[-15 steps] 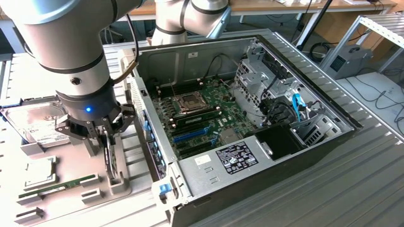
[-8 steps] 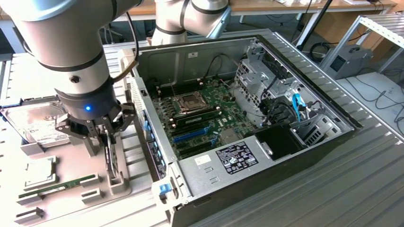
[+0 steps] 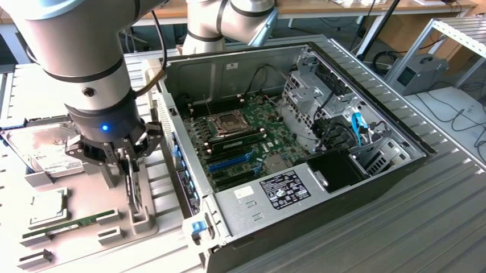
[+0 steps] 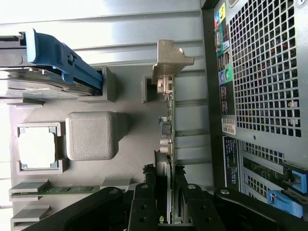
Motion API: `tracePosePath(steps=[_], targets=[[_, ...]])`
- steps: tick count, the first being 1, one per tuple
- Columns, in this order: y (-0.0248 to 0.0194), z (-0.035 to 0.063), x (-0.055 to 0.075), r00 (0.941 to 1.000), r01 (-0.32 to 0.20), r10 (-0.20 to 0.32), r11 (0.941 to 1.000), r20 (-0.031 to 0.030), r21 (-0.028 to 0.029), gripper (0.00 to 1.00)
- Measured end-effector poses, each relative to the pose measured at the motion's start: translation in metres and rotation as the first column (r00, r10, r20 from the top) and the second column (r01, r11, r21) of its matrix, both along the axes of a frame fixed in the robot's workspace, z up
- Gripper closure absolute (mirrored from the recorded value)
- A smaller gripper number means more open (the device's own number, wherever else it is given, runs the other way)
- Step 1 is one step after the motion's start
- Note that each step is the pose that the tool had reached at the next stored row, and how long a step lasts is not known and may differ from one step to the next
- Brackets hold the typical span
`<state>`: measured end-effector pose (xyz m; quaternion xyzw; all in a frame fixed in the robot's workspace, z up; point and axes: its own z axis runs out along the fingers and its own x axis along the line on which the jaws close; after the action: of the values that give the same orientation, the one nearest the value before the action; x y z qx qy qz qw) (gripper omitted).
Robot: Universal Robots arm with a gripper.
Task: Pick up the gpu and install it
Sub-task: 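Pick up the gpu and move the gpu toward the slot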
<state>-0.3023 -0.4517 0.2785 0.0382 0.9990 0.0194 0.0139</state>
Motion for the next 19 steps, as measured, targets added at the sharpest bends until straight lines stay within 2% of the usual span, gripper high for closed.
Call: tracePosePath(steps=[19], targets=[[0.0,0.0149,0.0,1.0,0.0,0.0,1.0,0.0001,-0.0001,0.74]])
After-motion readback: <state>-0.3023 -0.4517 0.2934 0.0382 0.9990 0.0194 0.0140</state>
